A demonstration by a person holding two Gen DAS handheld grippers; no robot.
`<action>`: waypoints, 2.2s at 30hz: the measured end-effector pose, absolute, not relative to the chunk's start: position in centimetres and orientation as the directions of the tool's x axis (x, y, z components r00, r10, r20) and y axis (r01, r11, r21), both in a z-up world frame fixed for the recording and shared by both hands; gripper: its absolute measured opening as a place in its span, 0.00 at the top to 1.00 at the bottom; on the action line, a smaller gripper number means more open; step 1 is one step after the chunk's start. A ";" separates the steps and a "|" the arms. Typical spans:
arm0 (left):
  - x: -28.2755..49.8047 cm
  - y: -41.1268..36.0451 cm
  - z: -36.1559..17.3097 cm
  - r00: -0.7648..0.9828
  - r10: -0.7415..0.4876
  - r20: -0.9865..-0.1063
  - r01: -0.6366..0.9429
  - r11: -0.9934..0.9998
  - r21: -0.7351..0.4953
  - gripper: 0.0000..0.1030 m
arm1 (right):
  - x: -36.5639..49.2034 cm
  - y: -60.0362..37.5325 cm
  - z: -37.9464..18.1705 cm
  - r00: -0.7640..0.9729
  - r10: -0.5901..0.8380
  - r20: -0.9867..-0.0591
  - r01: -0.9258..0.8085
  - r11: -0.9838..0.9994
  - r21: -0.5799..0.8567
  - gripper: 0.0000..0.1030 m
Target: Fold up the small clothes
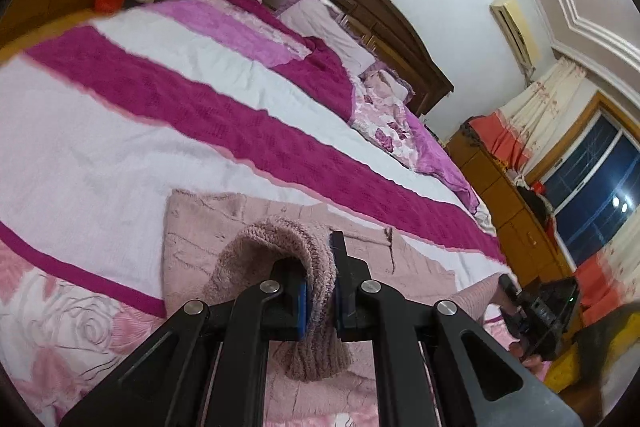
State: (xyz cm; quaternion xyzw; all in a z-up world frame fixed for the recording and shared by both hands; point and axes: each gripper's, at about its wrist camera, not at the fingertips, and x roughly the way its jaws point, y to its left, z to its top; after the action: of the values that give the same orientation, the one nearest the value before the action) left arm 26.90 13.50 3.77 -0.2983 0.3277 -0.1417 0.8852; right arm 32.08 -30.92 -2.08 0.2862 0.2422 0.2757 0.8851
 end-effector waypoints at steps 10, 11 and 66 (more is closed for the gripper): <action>33.2 15.2 0.8 0.725 -0.355 -0.590 -0.093 0.798 -0.595 1.00 | 38.8 -33.7 -3.4 0.802 0.512 -0.308 -0.238 0.746 0.621 0.89; 34.4 15.9 -1.5 0.666 -0.363 -0.651 -0.167 0.778 -0.605 0.89 | 40.4 -34.1 -4.9 0.787 0.492 -0.373 -0.165 0.749 0.641 0.76; 35.6 16.5 -1.4 0.669 -0.492 -0.558 -0.159 0.638 -0.754 0.69 | 37.5 -34.3 -7.0 0.678 0.505 -0.534 -0.083 0.775 0.626 0.40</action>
State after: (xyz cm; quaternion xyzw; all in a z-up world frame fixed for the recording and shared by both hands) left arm 35.65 16.50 -1.38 -0.4133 0.3940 -0.1021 0.8146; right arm 37.51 -34.28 -7.01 0.2895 0.3639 0.1692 0.8690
